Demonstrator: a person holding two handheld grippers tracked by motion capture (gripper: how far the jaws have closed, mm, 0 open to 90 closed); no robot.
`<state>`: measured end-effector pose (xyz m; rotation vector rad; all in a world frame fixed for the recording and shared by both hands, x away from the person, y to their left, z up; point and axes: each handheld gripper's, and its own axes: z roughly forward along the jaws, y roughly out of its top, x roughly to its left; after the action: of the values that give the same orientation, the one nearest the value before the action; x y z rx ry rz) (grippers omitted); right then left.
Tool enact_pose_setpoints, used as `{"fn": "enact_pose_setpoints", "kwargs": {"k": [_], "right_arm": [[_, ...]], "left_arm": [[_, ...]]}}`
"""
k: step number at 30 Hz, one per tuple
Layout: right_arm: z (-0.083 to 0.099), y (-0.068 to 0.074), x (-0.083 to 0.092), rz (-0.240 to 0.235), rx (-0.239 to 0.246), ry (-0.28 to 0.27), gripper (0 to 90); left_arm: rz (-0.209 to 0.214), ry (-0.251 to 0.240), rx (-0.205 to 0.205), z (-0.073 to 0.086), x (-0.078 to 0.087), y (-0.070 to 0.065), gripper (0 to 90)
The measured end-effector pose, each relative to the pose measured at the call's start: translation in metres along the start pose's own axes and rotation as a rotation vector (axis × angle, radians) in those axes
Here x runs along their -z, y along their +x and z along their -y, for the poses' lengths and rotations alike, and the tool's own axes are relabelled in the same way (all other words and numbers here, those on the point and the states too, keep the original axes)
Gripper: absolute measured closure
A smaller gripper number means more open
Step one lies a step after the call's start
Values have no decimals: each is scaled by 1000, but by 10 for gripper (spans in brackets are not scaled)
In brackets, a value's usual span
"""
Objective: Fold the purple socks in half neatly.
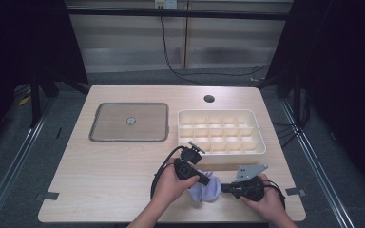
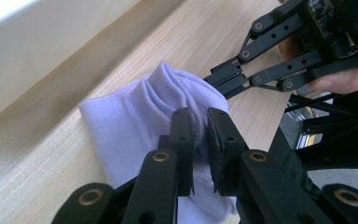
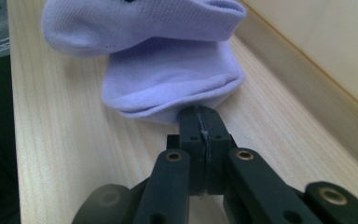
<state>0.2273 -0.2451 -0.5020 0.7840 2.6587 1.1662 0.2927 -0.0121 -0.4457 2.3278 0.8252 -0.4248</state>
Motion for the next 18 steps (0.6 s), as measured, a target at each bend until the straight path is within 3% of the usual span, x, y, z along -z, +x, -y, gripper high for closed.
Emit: {"fn": "enact_pose_setpoints", "kwargs": {"k": [4, 11, 18], "right_arm": [[0, 0, 0, -1, 2, -1, 893], [0, 0, 0, -2, 1, -1, 892], [0, 0, 0, -3, 1, -1, 893]], "left_arm": [[9, 3, 0, -1, -4, -1, 813], [-26, 9, 1, -2, -12, -3, 812], [-8, -1, -10, -3, -11, -7, 812]]}}
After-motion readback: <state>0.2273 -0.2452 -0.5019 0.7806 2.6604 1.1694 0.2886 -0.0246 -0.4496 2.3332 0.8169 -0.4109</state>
